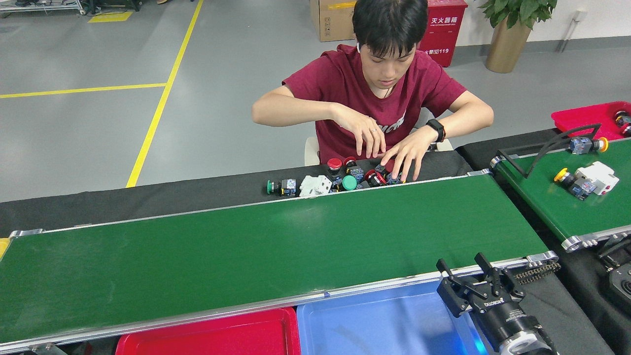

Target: Pick switch part from conveyor to tray

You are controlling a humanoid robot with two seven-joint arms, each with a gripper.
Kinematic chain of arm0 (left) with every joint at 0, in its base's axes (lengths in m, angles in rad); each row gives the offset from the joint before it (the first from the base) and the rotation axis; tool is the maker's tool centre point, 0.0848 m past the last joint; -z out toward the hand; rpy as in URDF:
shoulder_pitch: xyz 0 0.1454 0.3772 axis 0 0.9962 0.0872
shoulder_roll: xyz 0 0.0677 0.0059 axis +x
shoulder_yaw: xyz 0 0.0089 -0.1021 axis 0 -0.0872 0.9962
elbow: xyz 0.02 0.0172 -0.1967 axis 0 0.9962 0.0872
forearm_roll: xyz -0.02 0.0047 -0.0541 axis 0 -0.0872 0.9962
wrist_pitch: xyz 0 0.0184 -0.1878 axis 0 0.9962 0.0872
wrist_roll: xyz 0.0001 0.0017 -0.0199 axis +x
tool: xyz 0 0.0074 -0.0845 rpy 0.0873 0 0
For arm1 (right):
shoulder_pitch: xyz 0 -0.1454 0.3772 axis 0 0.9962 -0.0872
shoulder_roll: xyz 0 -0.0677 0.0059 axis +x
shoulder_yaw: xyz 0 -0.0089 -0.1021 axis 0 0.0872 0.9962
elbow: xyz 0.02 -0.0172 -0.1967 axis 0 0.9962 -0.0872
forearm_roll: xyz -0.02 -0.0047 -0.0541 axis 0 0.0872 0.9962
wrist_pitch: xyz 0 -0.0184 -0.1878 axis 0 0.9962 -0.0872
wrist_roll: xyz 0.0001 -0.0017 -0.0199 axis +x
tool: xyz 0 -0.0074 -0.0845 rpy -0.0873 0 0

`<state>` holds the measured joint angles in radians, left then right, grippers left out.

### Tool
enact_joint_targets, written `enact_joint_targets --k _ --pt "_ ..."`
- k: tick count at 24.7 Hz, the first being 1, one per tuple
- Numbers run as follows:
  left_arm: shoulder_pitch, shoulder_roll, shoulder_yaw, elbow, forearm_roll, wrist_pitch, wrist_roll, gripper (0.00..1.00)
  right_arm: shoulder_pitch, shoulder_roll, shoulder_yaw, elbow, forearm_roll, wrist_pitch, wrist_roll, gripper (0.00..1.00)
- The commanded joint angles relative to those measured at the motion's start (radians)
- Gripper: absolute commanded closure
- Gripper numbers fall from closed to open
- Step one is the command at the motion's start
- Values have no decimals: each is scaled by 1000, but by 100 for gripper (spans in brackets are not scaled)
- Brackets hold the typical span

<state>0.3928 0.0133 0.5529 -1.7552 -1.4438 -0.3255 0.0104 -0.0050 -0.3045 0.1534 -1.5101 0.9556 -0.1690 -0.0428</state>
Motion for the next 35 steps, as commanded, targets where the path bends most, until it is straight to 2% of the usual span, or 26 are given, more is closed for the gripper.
enact_joint_targets --k 1,6,13,19,27,31,35 --pt "-8 1 -1 -9 2 9 8 0 -7 -8 -12 -5 -2 -46 17 12" --pt "-8 -1 -1 -3 3 9 7 0 -7 -4 -28 -2 -3 -57 152 12" --pt "-19 -4 22 -3 5 11 8 0 -7 1 -37 -12 -2 -57 150 12" --pt "-15 -4 22 -6 6 11 8 0 14 2 -74 -59 -2 -58 150 12" --pt "-14 -6 10 -4 8 8 8 0 77 31 -133 -114 0 -52 149 14" --pt "-35 -6 -22 -4 8 3 8 0 100 54 -207 -136 3 -50 135 14" --pt "-66 -3 -47 -3 6 2 8 0 168 76 -255 -180 11 -44 123 14"
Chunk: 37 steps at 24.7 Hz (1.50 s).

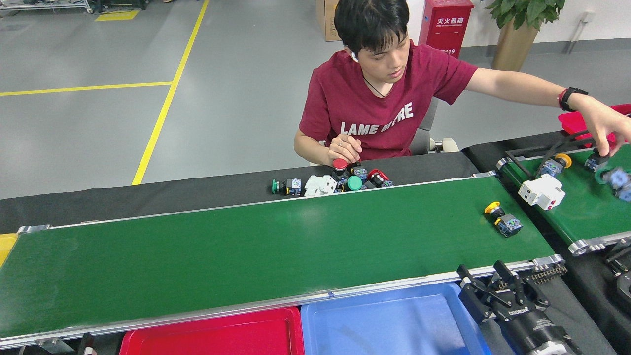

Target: Pick switch part from conveyor to tray

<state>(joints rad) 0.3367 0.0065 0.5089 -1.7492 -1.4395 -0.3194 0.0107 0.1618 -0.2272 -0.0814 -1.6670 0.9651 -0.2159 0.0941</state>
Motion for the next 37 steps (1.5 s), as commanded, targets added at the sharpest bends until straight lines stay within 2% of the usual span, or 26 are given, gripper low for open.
enact_joint_targets --k 1,5,28,33,35,37 --pt "-28 6 -13 -7 2 -4 6 0 24 -1 -43 -31 3 3 -14 14" --pt "-56 13 -78 -1 2 -4 6 0 93 22 -106 -68 10 3 -14 14" --pt "-48 17 -89 0 -1 -6 6 0 84 26 -110 -45 15 50 -4 12" --pt "-48 17 -92 0 -1 -6 6 0 30 22 -109 -8 23 98 62 12" --pt "-47 18 -93 0 1 -7 6 0 -22 28 -101 32 55 118 96 12" --pt "-48 18 -92 0 1 -6 6 0 -70 40 -83 70 118 142 101 12"
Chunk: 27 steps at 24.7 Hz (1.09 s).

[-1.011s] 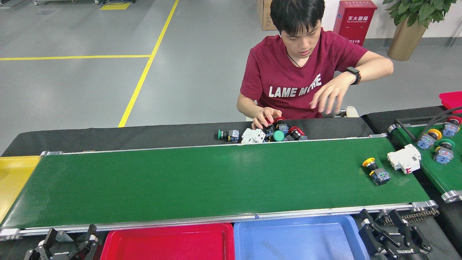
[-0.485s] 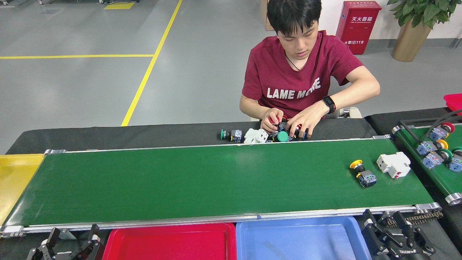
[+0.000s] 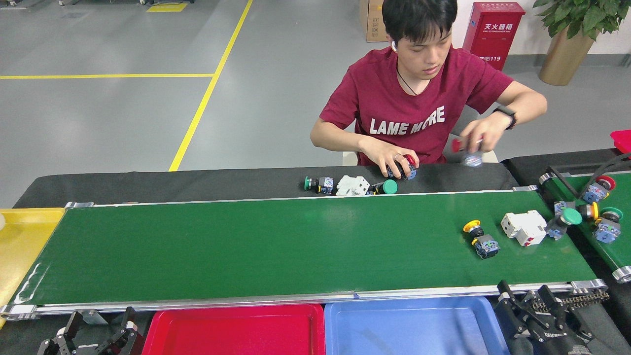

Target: Pick switch part from conveyor to tray

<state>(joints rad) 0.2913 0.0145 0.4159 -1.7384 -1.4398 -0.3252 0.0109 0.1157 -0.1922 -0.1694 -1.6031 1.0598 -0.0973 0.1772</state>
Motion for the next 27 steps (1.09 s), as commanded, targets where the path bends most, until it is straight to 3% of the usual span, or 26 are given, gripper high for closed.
enact_joint_targets --k 1,4,11,13,15,16,17,18,24,27 --pt "-3 10 1 -10 1 0 6 0 -44 11 14 23 43 36 21 12" --pt "-3 10 1 -10 1 0 6 0 -166 20 82 112 88 88 70 12" --pt "-6 10 1 -9 -1 0 6 0 -433 34 309 374 95 192 93 12" --pt "-8 10 1 -9 -1 0 6 0 -475 33 338 416 94 206 94 18" --pt "-9 10 1 -9 -1 0 6 0 -481 22 355 423 85 179 94 62" --pt "-11 10 1 -9 -1 0 6 0 -482 11 358 425 74 116 96 72" --pt "-11 10 1 -9 -1 0 6 0 -479 10 355 423 63 33 96 90" --pt "-11 10 1 -9 -1 0 6 0 -478 11 353 423 52 -19 99 99" --pt "-9 10 3 -9 -1 0 6 0 -476 5 341 400 -61 -110 176 99" --pt "-9 10 4 -9 -1 0 7 0 -462 -18 341 295 -149 -197 237 93"
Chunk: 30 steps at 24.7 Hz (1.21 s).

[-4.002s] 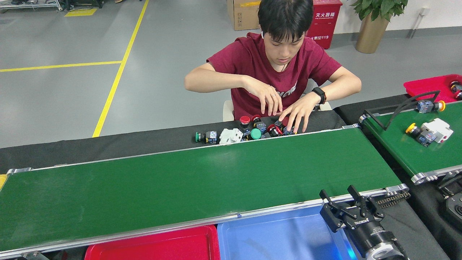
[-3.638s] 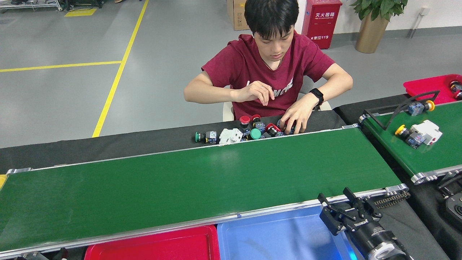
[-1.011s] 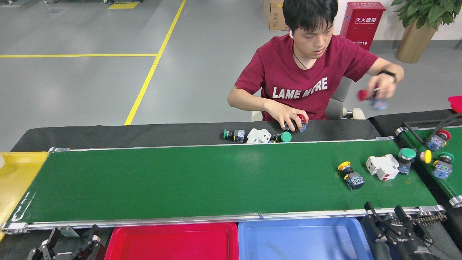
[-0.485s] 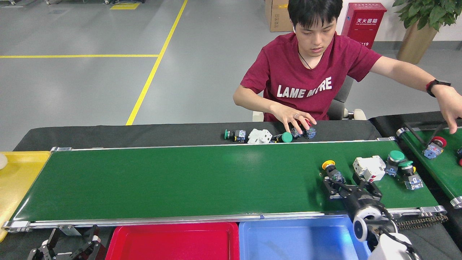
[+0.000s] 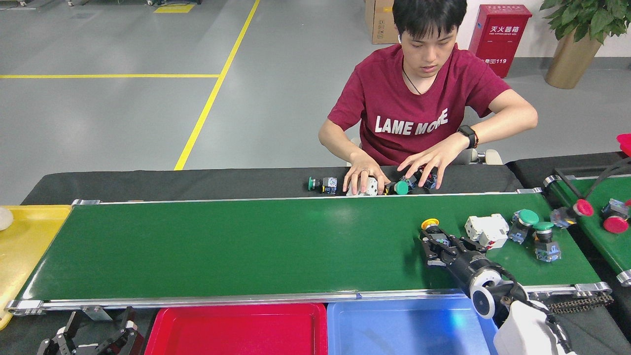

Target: Pick switch part from conveyor to tray

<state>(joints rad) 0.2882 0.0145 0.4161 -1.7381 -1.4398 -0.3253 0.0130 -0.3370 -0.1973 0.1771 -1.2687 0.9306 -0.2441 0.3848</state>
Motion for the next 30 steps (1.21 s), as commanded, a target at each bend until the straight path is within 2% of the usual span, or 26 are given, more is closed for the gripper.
enact_joint_targets --k 1,2,4,6,8,10,14,15,16,17,19,25,30 --pt "-6 10 3 -9 1 0 4 0 9 -14 -4 -86 -56 -95 62 90" --pt "-6 9 3 -9 1 0 4 0 32 -11 1 -130 -93 -155 98 89" --pt "-4 10 1 -9 -1 0 4 0 62 -8 9 -182 -122 -261 137 83" --pt "-8 10 1 -9 -2 0 4 0 72 47 56 -193 -125 -366 177 80" --pt "-9 9 1 -8 -2 0 4 0 72 81 104 -193 -125 -389 200 79" --pt "-9 9 1 -9 -1 0 4 0 69 98 156 -190 -125 -389 212 67" --pt "-9 9 3 -9 -1 2 4 0 62 141 263 -190 -121 -386 246 49" --pt "-9 9 3 -9 -1 2 4 0 62 151 283 -189 -110 -379 250 42" --pt "-8 9 1 -9 -1 2 4 0 62 162 291 -184 -95 -377 247 27" --pt "-8 9 3 -9 -1 2 4 0 64 170 291 -184 -76 -379 244 25" --pt "-8 9 1 -9 -1 2 4 0 64 180 292 -185 -44 -379 241 25" --pt "-6 9 3 -9 -1 2 4 0 35 170 292 -190 -27 -377 174 25" --pt "0 9 4 -9 1 2 4 0 23 168 199 -207 -13 -314 169 26"
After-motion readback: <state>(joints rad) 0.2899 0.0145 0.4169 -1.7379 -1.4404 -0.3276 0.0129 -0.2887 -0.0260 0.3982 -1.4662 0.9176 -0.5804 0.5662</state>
